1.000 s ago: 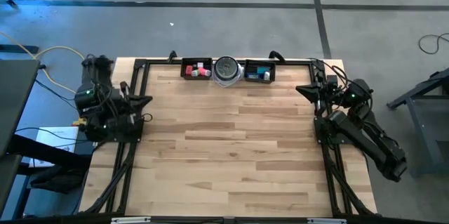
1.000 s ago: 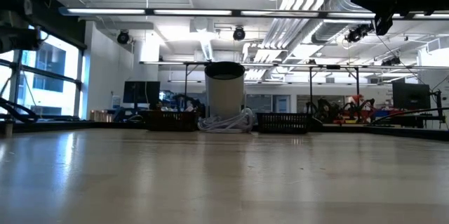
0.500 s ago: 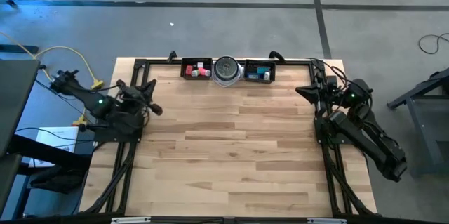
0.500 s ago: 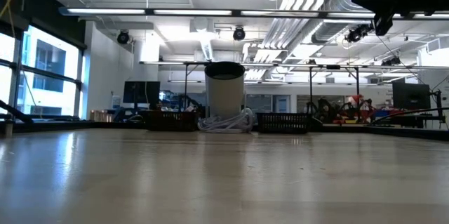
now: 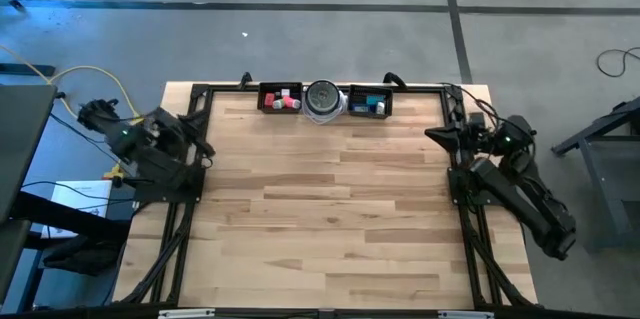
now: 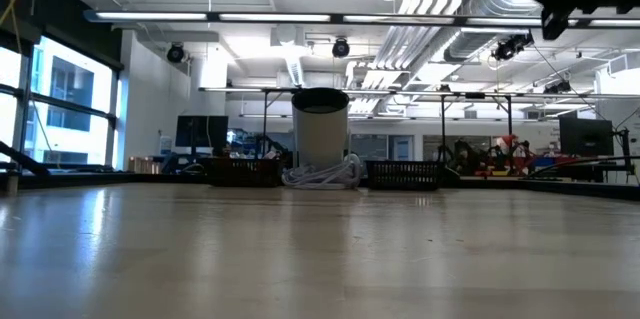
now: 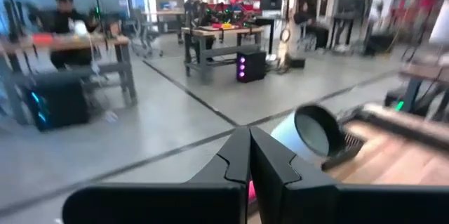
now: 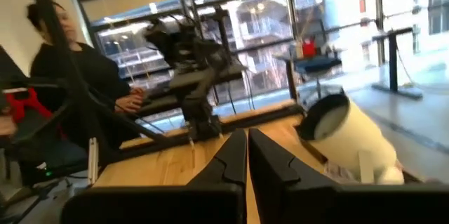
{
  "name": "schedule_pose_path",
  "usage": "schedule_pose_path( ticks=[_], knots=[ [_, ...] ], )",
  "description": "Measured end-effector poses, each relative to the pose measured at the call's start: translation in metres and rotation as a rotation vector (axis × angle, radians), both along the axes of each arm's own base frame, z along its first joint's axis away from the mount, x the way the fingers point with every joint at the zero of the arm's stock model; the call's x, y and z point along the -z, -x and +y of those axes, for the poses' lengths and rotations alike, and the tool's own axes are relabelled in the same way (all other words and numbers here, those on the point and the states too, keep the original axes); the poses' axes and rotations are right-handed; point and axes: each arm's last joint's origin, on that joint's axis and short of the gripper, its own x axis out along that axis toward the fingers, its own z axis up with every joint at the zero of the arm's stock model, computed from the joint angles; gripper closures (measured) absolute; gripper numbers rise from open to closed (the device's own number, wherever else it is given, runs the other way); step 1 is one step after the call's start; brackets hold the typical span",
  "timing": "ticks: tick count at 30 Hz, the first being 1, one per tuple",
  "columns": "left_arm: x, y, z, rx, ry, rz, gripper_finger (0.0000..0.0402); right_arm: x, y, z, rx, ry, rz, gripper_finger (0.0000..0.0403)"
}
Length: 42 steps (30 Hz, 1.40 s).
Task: Pick & Place Office items
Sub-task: Return to Home Position
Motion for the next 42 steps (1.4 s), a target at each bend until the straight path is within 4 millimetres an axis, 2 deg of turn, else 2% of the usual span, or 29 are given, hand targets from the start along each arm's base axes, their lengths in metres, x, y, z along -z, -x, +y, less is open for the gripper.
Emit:
schedule_pose_path(
  ticks=[4,8,18,22,26,30,33,42],
  knots=[
    [-0.003,0.020,0.013,0.031,0.053,-0.078,0.0401,-0.006,0.007,0.008,0.027,0.011,-0.005,0.0401],
    [-0.003,0.031,0.019,0.103,0.075,-0.098,0.0401,-0.008,0.011,0.013,0.048,0.010,0.015,0.0401],
    [-0.003,0.039,0.023,0.469,0.012,-0.008,0.0401,-0.018,0.018,0.021,0.059,0.049,0.017,0.0401],
    [-0.001,0.043,0.033,0.610,0.038,-0.029,0.0401,-0.021,0.019,0.022,0.066,0.049,0.017,0.0401],
    [0.002,0.045,0.046,0.671,0.081,-0.059,0.0401,-0.021,0.020,0.023,0.067,0.039,0.035,0.0401],
    [0.002,0.047,0.046,0.634,0.085,-0.064,0.0401,-0.020,0.021,0.023,0.084,0.027,0.049,0.0401],
    [0.001,0.050,0.046,0.537,0.093,-0.077,0.0401,-0.020,0.021,0.023,0.088,0.036,0.049,0.0401],
    [0.002,0.062,0.045,0.059,0.119,-0.160,0.0401,-0.020,0.021,0.024,0.086,0.037,0.049,0.0401]
  ],
)
